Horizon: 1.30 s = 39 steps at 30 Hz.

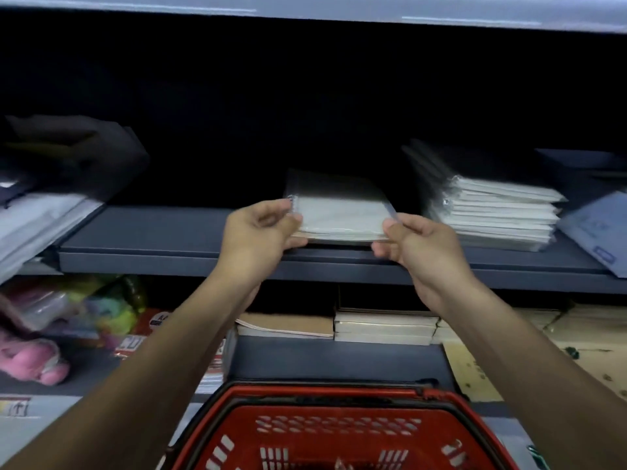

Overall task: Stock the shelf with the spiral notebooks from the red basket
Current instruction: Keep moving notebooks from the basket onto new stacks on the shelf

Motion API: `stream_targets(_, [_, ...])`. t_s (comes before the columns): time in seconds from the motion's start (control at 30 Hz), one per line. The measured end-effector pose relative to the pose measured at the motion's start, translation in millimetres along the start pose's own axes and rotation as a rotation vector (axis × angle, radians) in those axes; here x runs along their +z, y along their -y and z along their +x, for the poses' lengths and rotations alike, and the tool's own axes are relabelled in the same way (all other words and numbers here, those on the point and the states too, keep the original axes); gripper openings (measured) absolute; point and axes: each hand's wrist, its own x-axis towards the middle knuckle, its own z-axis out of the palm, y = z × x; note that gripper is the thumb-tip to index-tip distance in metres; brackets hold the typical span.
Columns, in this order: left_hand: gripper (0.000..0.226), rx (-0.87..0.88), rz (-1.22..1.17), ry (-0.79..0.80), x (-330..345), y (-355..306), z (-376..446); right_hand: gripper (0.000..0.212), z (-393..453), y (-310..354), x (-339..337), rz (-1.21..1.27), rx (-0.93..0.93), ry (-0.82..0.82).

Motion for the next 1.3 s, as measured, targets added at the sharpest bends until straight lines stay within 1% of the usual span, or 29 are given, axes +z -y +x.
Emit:
stream_targets(0.07, [0.042, 0.078, 0.239, -0.032, -1, 5, -4, 0.057, 4, -1, -4, -0.135, -0.041, -0.026])
stream_targets(0.13, [0.049, 0.107, 0.328, -0.063, -4, 9, -7, 0.062, 1, -4, -9, -0.275, -0.070, -0.038])
stream_targets(0.2, [0.056, 0.103, 0.318, -0.081, -4, 11, -7, 0.055, -3, -9, -10, -0.331, -0.114, -0.054])
stream_targets(0.27, [0.061, 0.099, 0.321, -0.099, -4, 11, -3, 0.050, -2, -13, -7, -0.328, -0.157, -0.097])
stream_targets(0.43, [0.054, 0.117, 0.317, -0.138, 10, 10, 11, 0.055, 20, -14, 3, -0.332, -0.123, -0.168])
stream_targets(0.57, [0.058, 0.119, 0.288, -0.165, 11, 11, 17, 0.053, 18, -12, 5, -0.349, -0.135, -0.168])
stream_targets(0.63, [0.060, 0.109, 0.227, -0.196, 7, 11, 6, 0.053, 4, -10, 1, -0.352, -0.155, -0.167])
stream_targets(0.73, [0.055, 0.142, 0.197, -0.204, -5, 14, -32, 0.051, -32, -11, -12, -0.407, -0.257, -0.154])
stream_targets(0.77, [0.054, 0.156, 0.211, -0.186, -10, 16, -47, 0.051, -46, -11, -19, -0.414, -0.286, -0.143])
stream_targets(0.83, [0.051, 0.160, 0.248, -0.129, -20, 24, -78, 0.050, -71, -14, -35, -0.433, -0.283, -0.117])
stream_targets(0.93, [0.046, 0.133, 0.285, -0.079, -28, 49, -123, 0.041, -103, -39, -55, -0.484, -0.247, -0.080])
stream_targets(1.0, [0.043, 0.065, 0.267, -0.030, -29, 73, -155, 0.035, -124, -70, -63, -0.498, -0.203, -0.041])
stream_targets(1.13, [0.047, -0.121, 0.245, 0.111, -18, 128, -209, 0.035, -157, -147, -70, -0.668, 0.052, 0.129])
stream_targets(1.23, [0.046, -0.249, 0.225, 0.138, -8, 164, -227, 0.037, -167, -196, -68, -0.666, 0.308, 0.239])
stream_targets(1.3, [0.048, -0.325, 0.207, 0.154, 2, 180, -232, 0.037, -171, -221, -65, -0.661, 0.445, 0.310])
